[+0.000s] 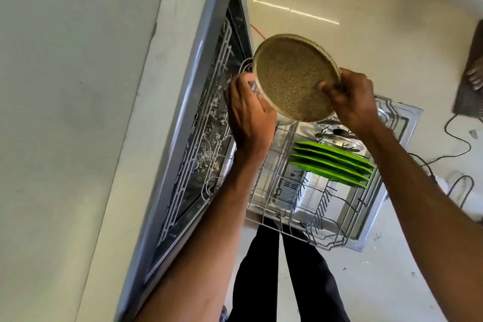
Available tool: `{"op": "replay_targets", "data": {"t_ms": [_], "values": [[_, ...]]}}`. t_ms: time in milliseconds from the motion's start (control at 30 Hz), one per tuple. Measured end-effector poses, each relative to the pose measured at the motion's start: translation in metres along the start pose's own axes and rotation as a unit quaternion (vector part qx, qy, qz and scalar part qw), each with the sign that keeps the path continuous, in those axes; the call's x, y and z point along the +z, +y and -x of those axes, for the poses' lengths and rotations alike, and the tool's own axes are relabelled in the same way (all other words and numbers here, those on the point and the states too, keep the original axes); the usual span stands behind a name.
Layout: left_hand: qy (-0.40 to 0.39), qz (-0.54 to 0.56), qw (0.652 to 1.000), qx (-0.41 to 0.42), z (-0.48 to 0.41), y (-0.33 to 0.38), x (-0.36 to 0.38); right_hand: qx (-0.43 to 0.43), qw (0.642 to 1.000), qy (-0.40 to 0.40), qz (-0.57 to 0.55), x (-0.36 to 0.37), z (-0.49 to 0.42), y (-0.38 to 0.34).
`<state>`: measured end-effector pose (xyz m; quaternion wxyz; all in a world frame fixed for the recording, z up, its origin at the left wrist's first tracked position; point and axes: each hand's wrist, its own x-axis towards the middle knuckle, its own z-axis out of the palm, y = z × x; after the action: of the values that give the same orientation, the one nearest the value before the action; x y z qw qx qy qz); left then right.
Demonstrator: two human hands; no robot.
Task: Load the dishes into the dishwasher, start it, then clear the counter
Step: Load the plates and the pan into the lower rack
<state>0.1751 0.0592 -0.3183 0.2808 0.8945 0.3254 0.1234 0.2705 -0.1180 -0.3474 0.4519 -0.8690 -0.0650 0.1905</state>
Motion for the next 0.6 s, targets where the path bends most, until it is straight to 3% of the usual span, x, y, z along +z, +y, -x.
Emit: {"op": "replay_targets", "data": {"t_ms": [133,300,433,600], "values": [[-0.176,-0.074,0.981,0.033,0.007,-0.018,0.043,0.038,0.999,0.030,-0.009,-0.007,-0.012,0.001],[-0.346,-0.221,0.902,0.129,0.005,-0.045,0.080,0.067,0.992,0.096,-0.036,-0.010,-0.021,-0.002],[-0.386,-0.291,0.866,0.128,0.003,-0.059,0.086,0.129,0.983,0.121,-0.047,-0.016,-0.028,0.005],[-0.337,-0.252,0.899,0.125,0.022,-0.070,0.072,0.154,0.982,0.031,-0.107,-0.016,-0.035,0.002]]}}
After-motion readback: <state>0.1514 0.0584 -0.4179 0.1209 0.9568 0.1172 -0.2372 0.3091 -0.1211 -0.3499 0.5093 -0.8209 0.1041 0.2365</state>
